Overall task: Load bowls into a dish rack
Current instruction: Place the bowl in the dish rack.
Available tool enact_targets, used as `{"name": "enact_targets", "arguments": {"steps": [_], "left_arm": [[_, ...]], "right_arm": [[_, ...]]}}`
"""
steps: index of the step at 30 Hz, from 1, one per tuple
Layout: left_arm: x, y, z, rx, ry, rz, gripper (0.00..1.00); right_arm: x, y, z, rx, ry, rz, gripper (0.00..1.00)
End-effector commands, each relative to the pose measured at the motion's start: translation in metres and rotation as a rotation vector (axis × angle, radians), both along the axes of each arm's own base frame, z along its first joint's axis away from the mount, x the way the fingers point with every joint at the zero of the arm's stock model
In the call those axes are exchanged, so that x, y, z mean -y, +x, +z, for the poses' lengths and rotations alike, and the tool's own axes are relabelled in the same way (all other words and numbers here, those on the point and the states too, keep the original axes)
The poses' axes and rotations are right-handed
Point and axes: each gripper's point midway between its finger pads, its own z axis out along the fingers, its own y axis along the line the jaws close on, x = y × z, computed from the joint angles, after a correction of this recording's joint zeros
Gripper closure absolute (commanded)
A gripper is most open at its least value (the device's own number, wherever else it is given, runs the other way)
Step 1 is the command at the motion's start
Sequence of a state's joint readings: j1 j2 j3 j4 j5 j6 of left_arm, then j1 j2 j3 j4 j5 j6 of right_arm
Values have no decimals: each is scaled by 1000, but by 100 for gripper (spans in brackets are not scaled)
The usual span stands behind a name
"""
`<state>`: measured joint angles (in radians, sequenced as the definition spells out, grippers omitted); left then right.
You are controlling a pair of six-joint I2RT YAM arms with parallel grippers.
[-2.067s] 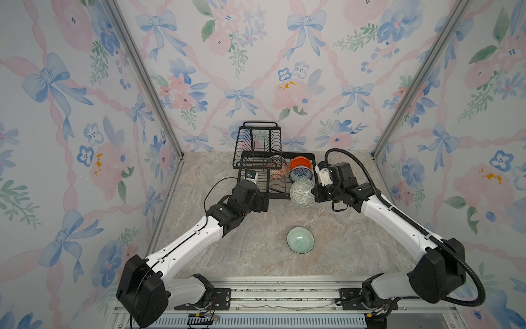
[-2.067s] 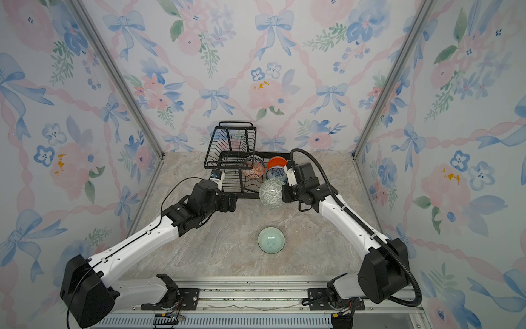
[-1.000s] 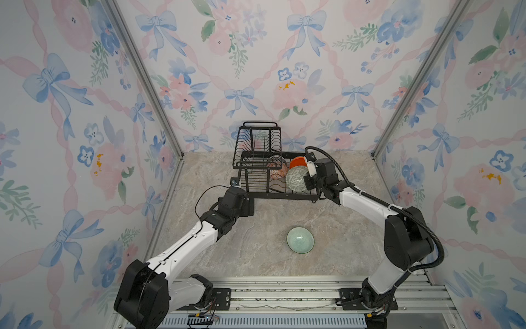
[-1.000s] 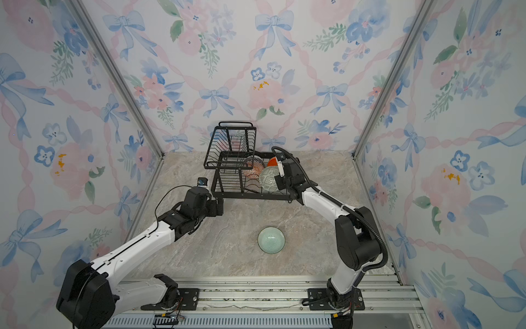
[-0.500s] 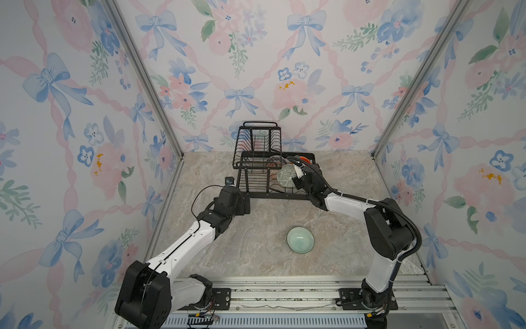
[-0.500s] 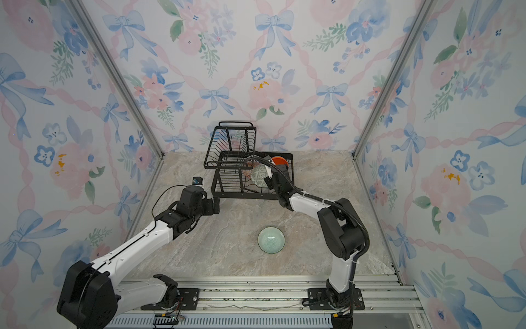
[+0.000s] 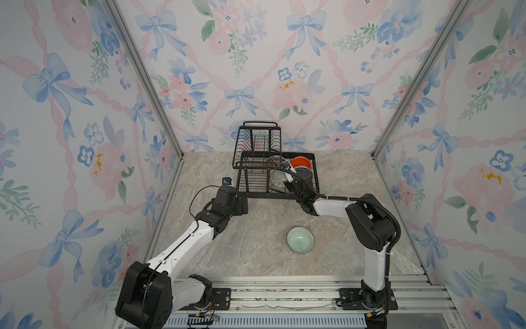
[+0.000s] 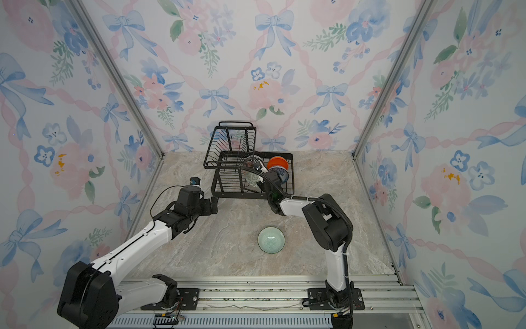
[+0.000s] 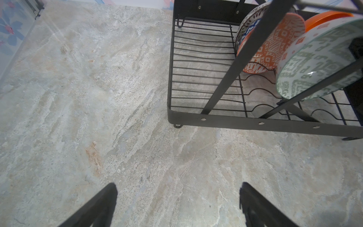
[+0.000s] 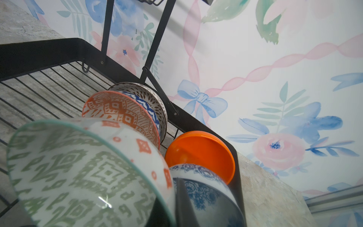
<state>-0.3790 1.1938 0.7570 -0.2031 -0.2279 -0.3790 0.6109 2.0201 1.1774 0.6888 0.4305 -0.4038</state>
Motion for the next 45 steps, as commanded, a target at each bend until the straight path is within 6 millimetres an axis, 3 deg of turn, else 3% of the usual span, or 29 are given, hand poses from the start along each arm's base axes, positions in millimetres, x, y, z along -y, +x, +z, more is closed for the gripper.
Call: {"name": "enact_targets", "arguments": {"steps": [1, 7, 9, 20, 45], "left_arm": [[-1, -1, 4, 18, -22, -1, 2], [-1, -1, 7, 25, -26, 2, 2], [-4, -8, -7, -4, -17, 4, 2], [-5, -10, -9, -7, -18, 7, 2], [-6, -12, -9, -7, -22, 4, 2]], "right_arm": [[-6, 6, 25, 114, 29, -20, 100], [-8, 12, 21, 144, 3, -27, 100], [-9, 14, 19, 149, -4, -25, 100], [-21, 21, 6, 166, -40, 18, 100], [-35, 39, 10, 241, -143, 73, 100]]}}
